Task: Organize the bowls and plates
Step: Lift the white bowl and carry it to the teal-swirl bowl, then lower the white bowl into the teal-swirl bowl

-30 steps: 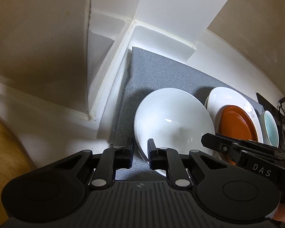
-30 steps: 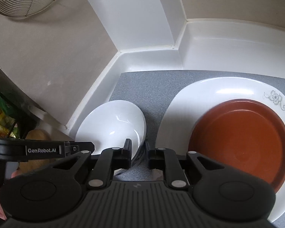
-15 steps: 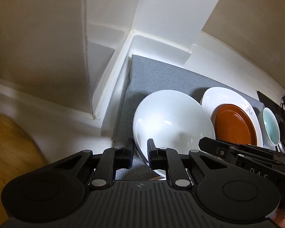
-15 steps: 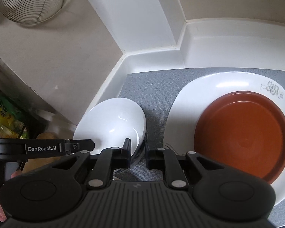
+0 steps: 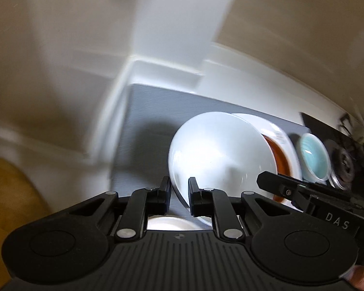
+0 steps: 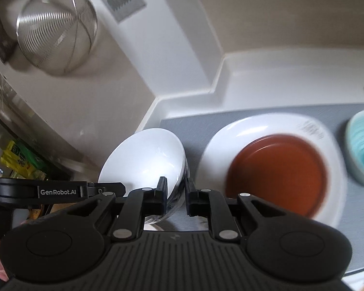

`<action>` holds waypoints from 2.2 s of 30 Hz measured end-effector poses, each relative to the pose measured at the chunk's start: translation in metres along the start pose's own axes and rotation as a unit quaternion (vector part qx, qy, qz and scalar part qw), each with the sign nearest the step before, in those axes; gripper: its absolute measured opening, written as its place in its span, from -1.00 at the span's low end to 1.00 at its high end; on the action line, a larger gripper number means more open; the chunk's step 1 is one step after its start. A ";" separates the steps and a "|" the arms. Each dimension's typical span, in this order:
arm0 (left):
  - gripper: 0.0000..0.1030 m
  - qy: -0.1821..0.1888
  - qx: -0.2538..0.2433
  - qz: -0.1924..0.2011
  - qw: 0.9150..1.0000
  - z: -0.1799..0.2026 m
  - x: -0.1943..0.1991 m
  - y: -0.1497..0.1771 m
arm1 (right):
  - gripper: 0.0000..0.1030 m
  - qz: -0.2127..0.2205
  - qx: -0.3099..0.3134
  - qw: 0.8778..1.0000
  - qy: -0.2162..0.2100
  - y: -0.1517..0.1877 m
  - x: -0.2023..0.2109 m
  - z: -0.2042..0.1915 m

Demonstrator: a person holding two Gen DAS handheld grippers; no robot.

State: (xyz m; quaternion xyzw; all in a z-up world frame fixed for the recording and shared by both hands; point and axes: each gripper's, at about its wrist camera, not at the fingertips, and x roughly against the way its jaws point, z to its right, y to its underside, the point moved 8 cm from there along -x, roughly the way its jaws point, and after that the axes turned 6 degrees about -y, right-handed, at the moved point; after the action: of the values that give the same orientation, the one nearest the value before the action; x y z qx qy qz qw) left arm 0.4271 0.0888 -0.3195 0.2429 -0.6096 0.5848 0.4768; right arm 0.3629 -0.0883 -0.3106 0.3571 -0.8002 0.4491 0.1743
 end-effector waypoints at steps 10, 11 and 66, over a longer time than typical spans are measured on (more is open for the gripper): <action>-0.70 0.069 -0.063 -0.028 0.995 0.110 -0.001 0.009 | -0.66 0.030 -0.017 0.998 0.052 -0.005 0.099 0.056; -0.70 0.073 -0.069 -0.033 0.994 0.122 -0.002 0.010 | -0.66 0.032 -0.023 0.998 0.058 -0.006 0.107 0.066; -0.70 0.058 -0.170 -0.082 0.980 0.293 -0.150 -0.031 | -0.70 0.019 -0.033 0.977 0.212 -0.018 0.100 0.255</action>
State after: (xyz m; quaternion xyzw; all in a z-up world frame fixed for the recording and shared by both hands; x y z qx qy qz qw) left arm 0.4310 -0.2331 -0.3935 0.1736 -0.6494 0.4446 0.5920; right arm 0.3180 -0.3509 -0.3767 0.2325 -0.7664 0.4908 0.3431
